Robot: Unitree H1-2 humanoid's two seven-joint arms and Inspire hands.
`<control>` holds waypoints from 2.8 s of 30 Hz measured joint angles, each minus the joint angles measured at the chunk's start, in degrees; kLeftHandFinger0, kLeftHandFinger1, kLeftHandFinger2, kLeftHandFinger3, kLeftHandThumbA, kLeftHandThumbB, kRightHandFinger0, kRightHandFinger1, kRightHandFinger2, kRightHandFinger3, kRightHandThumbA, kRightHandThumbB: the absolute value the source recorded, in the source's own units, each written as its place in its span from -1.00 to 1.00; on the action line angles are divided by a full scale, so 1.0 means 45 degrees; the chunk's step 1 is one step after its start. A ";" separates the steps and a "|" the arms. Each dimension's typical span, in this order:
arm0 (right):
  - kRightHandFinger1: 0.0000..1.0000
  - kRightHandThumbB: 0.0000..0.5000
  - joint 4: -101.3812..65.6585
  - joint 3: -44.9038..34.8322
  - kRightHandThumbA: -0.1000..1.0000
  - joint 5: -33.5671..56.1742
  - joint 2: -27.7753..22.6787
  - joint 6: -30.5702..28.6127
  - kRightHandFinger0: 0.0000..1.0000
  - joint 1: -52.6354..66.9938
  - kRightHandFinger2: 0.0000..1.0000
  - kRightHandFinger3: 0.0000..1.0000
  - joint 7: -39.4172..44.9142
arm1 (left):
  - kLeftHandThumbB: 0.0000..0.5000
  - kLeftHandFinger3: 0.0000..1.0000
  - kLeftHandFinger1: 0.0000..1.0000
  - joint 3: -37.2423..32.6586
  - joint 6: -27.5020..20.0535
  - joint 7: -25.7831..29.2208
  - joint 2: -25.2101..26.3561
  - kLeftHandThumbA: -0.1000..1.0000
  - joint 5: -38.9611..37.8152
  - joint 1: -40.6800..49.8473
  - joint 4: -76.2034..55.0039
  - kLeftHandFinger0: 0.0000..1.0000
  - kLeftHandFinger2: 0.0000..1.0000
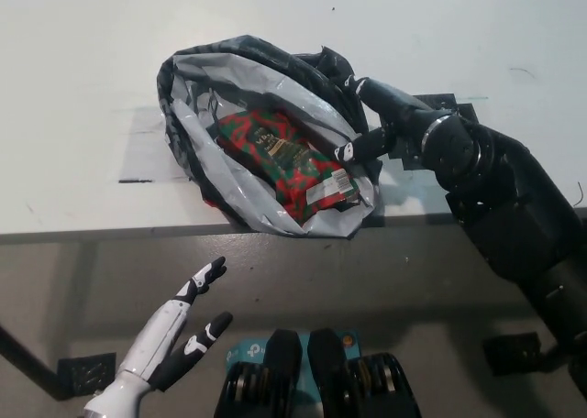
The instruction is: The robot uses its right hand to pick up a bag of coffee beans and puts it in the black plastic bag, then the robot grabs the top of the bag and lifts it.
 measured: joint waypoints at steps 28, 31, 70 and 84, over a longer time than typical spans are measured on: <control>1.00 1.00 0.1572 0.0286 0.76 -0.0132 0.0195 -0.0054 1.00 -0.0086 1.00 1.00 0.0132 | -0.30 1.00 1.00 -0.0041 0.0003 0.0001 0.0095 0.99 0.0232 -0.0087 0.0009 1.00 1.00; 1.00 1.00 0.2088 0.0337 0.79 -0.0166 0.0298 -0.0177 1.00 -0.0127 1.00 1.00 0.0114 | -0.29 1.00 1.00 -0.0041 0.0003 0.0001 0.0094 0.99 0.0245 -0.0128 0.0008 1.00 1.00; 0.02 -0.45 0.2070 -0.2686 -0.78 0.0714 0.1648 -0.1068 -0.91 -0.0059 0.59 -0.29 -0.2550 | -0.28 1.00 1.00 -0.0052 -0.0001 0.0002 0.0113 1.00 0.0303 -0.0575 0.0153 1.00 1.00; -0.55 -0.78 0.3512 -0.5725 -1.00 0.4093 0.3027 -0.0394 -1.00 -0.0071 0.28 0.77 -0.1901 | -0.36 1.00 1.00 -0.0055 0.0005 0.0003 0.0095 1.00 0.0291 -0.0563 0.0408 1.00 1.00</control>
